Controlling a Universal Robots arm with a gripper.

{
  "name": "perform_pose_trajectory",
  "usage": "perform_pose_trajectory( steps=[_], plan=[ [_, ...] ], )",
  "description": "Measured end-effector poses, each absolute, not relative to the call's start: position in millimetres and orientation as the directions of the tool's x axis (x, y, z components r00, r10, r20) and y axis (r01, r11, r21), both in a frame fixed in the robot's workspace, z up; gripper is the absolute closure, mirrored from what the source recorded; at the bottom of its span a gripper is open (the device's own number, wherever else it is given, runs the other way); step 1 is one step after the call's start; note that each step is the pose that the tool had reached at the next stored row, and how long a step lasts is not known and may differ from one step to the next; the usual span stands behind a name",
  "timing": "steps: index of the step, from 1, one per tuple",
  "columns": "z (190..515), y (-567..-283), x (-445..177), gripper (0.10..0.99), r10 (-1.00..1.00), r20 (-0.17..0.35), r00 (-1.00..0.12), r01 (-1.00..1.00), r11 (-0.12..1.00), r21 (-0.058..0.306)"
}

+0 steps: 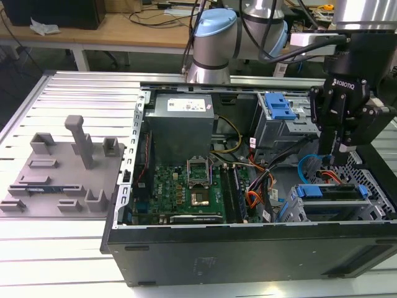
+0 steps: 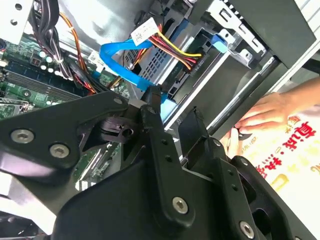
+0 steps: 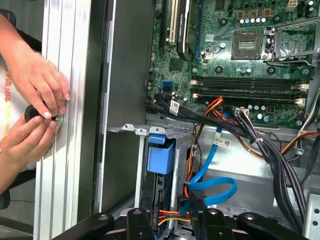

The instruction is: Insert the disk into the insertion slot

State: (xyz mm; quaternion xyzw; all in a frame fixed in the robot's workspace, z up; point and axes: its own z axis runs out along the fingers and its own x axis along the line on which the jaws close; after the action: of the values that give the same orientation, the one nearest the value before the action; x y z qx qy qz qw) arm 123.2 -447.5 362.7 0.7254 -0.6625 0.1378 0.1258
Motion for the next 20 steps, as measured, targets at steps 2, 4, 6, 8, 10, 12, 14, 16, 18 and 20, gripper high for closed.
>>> perform_pose_trajectory(
  steps=[2, 4, 6, 8, 10, 12, 14, 16, 18, 20],
  plan=[
    [360.7, -445.3, 123.7, 0.663, -0.923, 0.375, 0.088, -0.996, -0.093, 0.003],
    [358.0, -442.7, 123.8, 0.663, -0.922, 0.378, 0.090, -0.995, -0.096, 0.004],
    [356.8, -441.3, 123.7, 0.663, -0.921, 0.379, 0.092, -0.995, -0.098, 0.004],
    [356.2, -439.9, 123.7, 0.745, -0.920, 0.380, 0.094, -0.995, -0.100, 0.004],
    [355.6, -438.9, 123.7, 0.745, -0.920, 0.380, 0.097, -0.995, -0.103, 0.004],
    [354.9, -438.7, 123.8, 0.816, -0.920, 0.380, 0.099, -0.994, -0.106, 0.004],
    [354.1, -438.5, 124.0, 0.816, -0.919, 0.380, 0.103, -0.994, -0.109, 0.004],
    [353.1, -438.3, 124.4, 0.816, -0.919, 0.380, 0.107, -0.993, -0.114, 0.004],
    [352.6, -438.2, 124.7, 0.816, -0.919, 0.380, 0.109, -0.993, -0.116, 0.004],
    [352.1, -438.1, 125.0, 0.816, -0.918, 0.380, 0.111, -0.993, -0.119, 0.004]
  ],
)
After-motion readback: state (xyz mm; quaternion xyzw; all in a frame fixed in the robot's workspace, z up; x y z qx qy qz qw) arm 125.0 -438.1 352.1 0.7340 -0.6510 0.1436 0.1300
